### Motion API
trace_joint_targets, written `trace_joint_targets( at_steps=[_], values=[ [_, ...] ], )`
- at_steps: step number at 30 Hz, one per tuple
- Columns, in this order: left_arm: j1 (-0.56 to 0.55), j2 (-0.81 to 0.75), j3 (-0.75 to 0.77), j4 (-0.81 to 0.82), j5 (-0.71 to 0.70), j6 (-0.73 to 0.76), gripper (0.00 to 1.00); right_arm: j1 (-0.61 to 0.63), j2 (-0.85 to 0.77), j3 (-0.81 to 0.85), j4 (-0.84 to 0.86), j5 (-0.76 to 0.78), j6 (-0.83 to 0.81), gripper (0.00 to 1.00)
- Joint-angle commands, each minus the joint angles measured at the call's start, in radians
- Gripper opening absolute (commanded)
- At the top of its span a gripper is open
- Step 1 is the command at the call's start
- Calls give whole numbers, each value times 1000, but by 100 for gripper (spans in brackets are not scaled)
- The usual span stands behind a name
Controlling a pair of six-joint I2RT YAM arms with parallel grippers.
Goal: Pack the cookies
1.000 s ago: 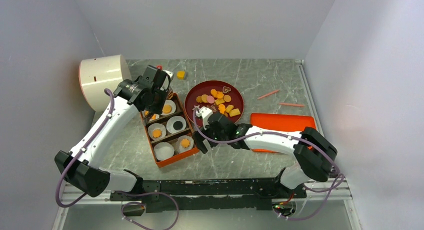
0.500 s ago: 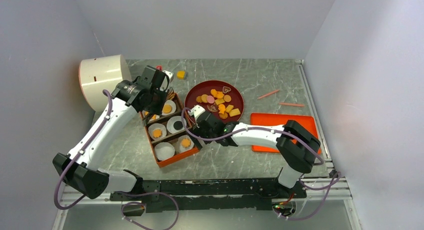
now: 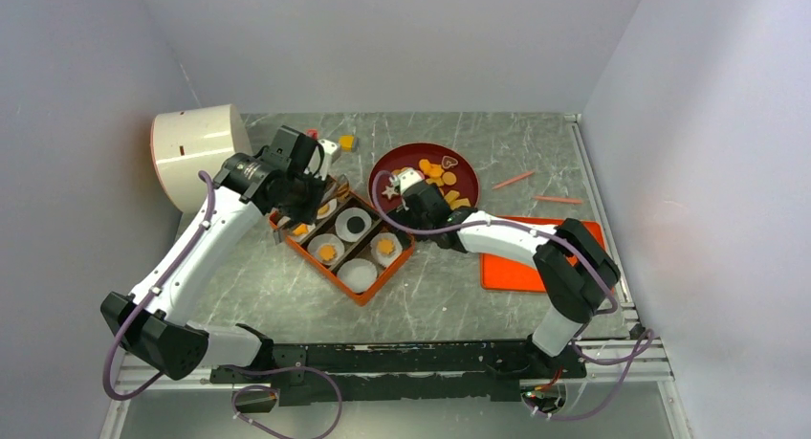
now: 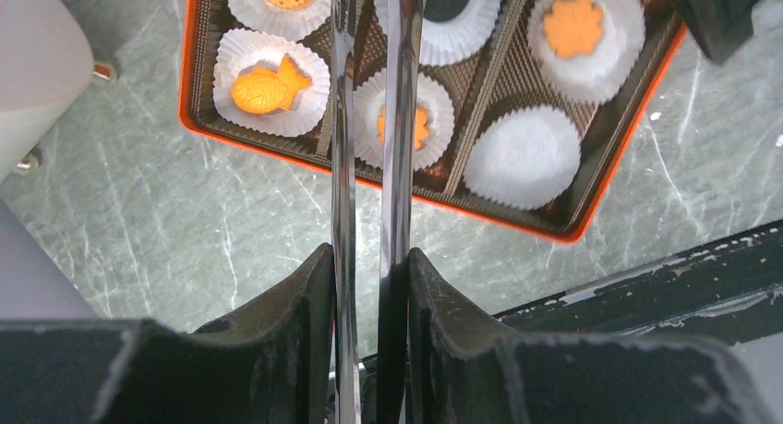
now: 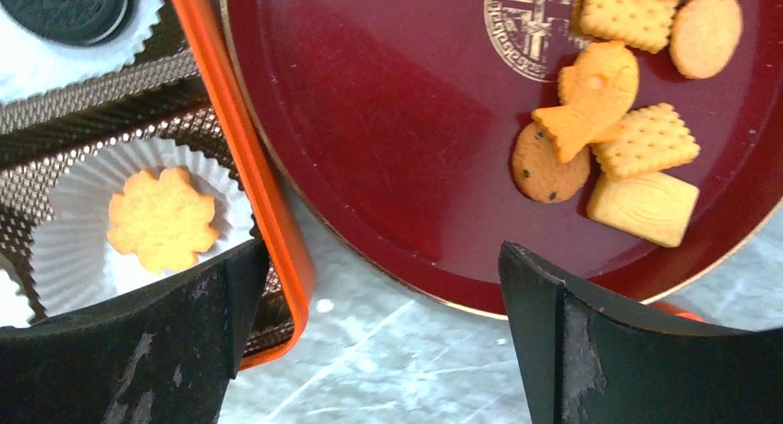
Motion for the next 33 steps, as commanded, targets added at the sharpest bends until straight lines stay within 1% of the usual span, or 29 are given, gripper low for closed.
trace_joint_targets(
  at_steps=[1,3,6,9,12,20,27,33],
  values=[
    [-25,1,37,-2,73,31,14,-68,-14,71,25,22,-43,100],
    [-65,14,52,-18,76,20,14,-71,-38,80,27,-19,-44,100],
    [-143,31,64,-51,37,-13,14,-71,-92,71,33,-88,-11,100],
    [-196,33,60,-88,8,-56,14,-71,-163,35,56,-105,16,100],
    [-232,23,46,-124,8,-99,14,-71,-219,-4,65,-99,30,100],
    [-258,-14,-5,-238,44,-189,14,-71,-344,-126,105,4,65,100],
    [-286,-23,-21,-236,120,-203,16,-71,-353,-151,97,11,59,100],
    [-332,-9,-91,-236,119,-218,18,-71,-377,-175,115,29,60,100]
  ],
)
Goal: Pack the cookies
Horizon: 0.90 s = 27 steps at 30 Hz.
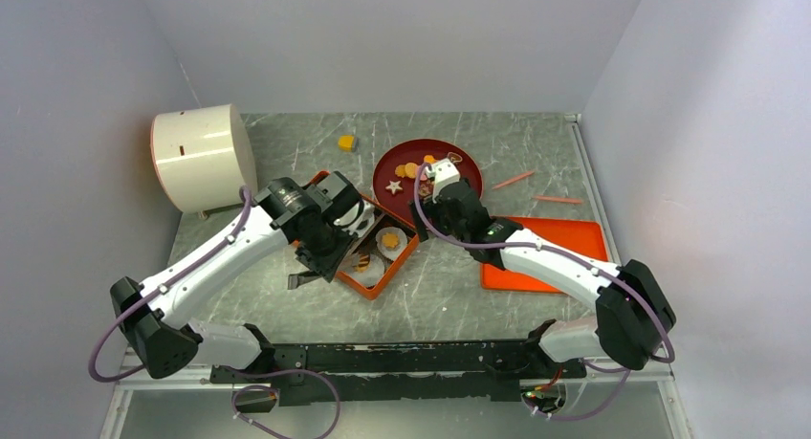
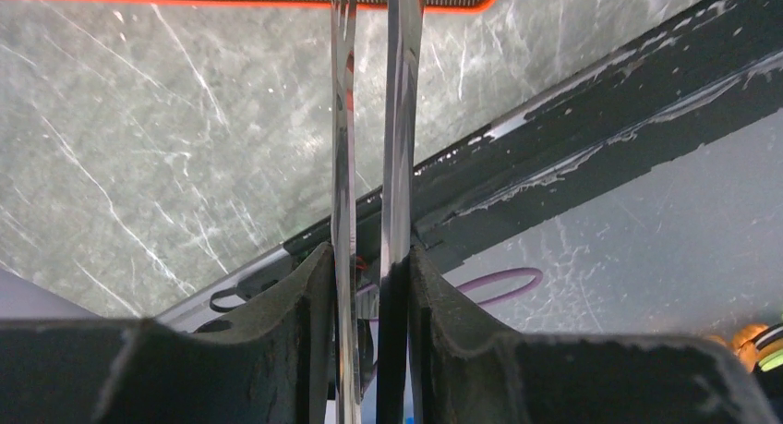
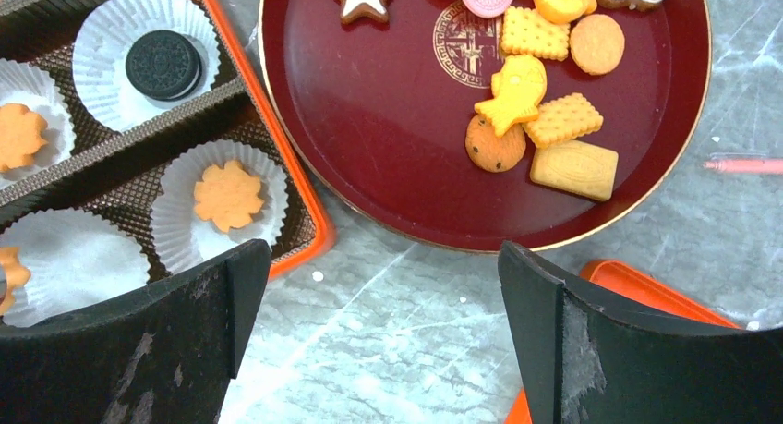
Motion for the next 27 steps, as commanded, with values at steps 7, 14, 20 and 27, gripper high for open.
trace_joint_targets(
  at_steps=[7,14,20,27],
  values=[
    [-54,39,15,-3,-35,-38,21,1,-57,-32,50,34,14,100],
    [-86,76,19,50,-47,-40,24,2,-81,-48,40,44,14,100],
    [-111,96,16,46,-68,-40,36,0,-97,-62,35,55,16,100],
    [-118,103,31,52,-82,-40,44,0,-100,-66,36,60,17,100]
  ],
)
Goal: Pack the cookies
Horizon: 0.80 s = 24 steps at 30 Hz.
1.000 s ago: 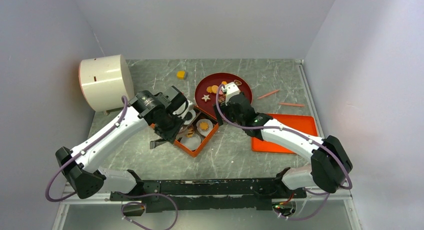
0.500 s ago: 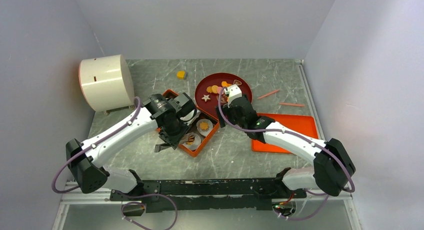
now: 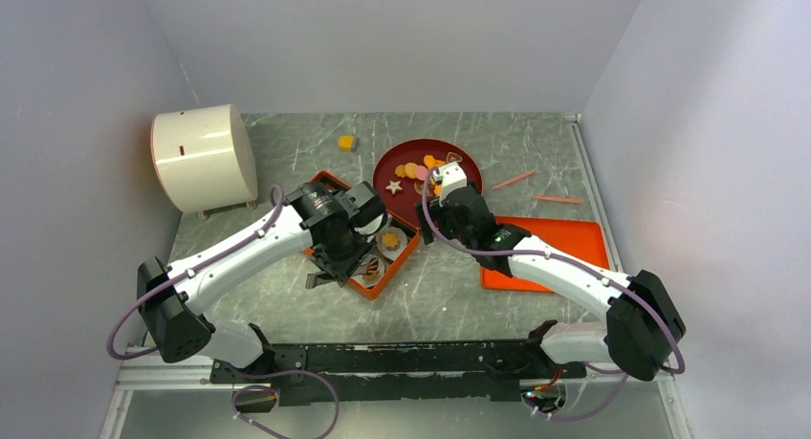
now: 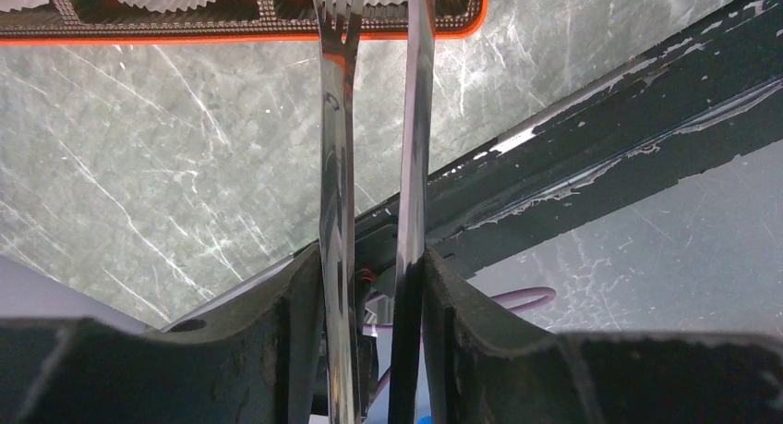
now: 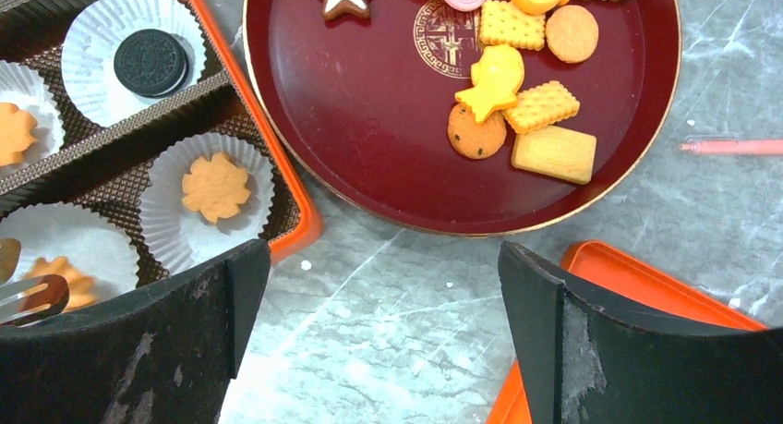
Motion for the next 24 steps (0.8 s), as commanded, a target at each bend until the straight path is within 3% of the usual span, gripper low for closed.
trace_joint_targets(
  at_steps=[1,8,15,18,24],
  values=[
    [-7,2,50,20,-26,-12,44,1,-26,-4,31,27,11,100],
    [-11,3,84,9,-49,-14,44,1,-27,1,28,31,4,100],
    [-9,-32,131,25,-193,-96,28,1,-45,4,25,49,-4,100],
    [4,-42,122,27,-278,-158,27,0,-58,5,24,50,-2,100],
    [153,-128,26,92,-355,-235,26,1,-88,-5,20,51,-1,100]
  ],
)
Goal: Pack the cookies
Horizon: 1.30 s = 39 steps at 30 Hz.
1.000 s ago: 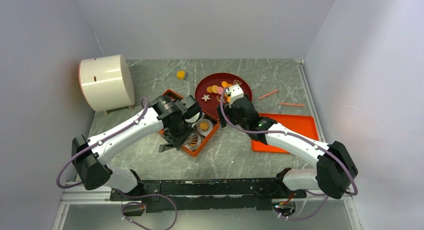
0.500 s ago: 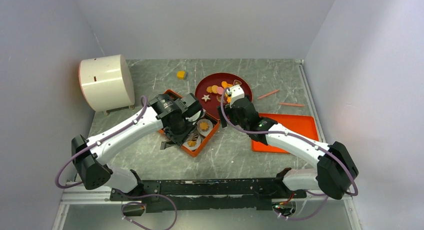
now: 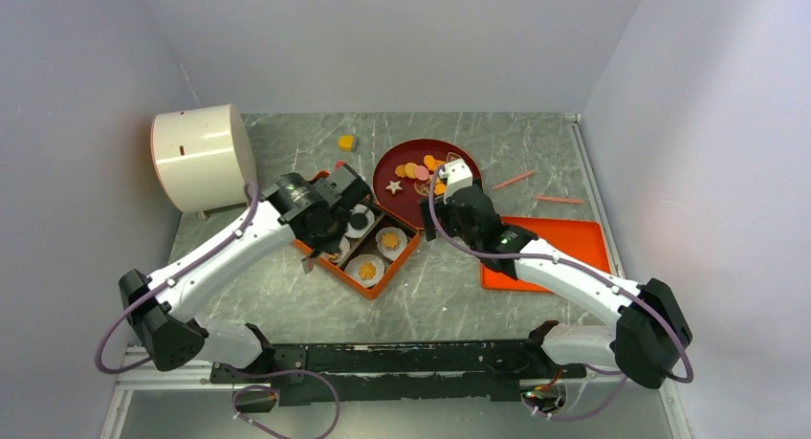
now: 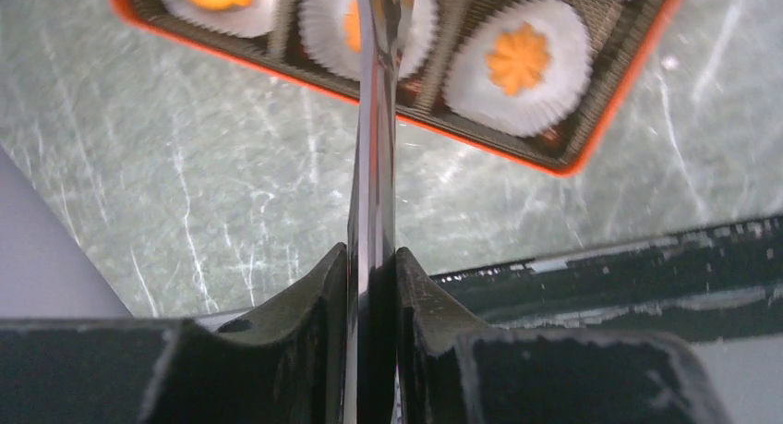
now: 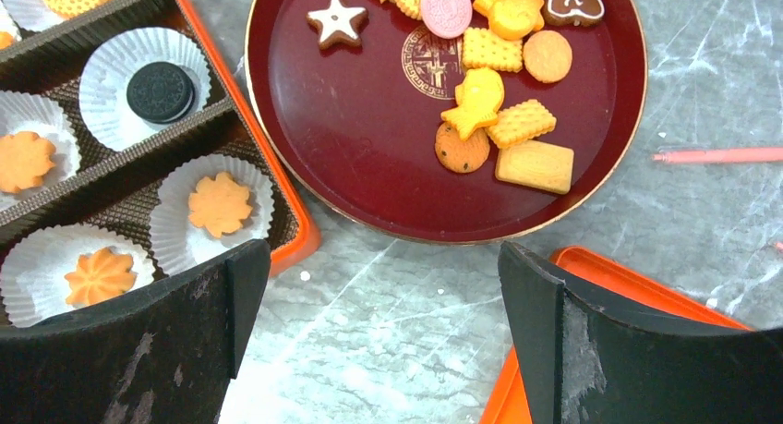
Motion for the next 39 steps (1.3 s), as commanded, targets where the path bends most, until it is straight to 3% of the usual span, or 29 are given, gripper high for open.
trace_joint_targets(
  at_steps=[1,6,18,23,28,39],
  values=[
    [139,-113,-57,63,-111,-92,25,1,-51,-8,19,27,0,100],
    [270,-207,-110,108,-186,-137,24,1,-85,-24,20,28,1,100],
    [345,-323,-300,100,-380,-350,24,-1,-151,-66,46,31,2,100],
    [348,-329,-424,100,-390,-493,28,-2,-172,-89,58,26,12,100],
    [348,-289,-530,161,-364,-547,35,-2,-190,-102,59,32,16,100],
    [348,-176,-741,355,-304,-662,41,-1,-220,-123,59,44,27,100]
  ],
)
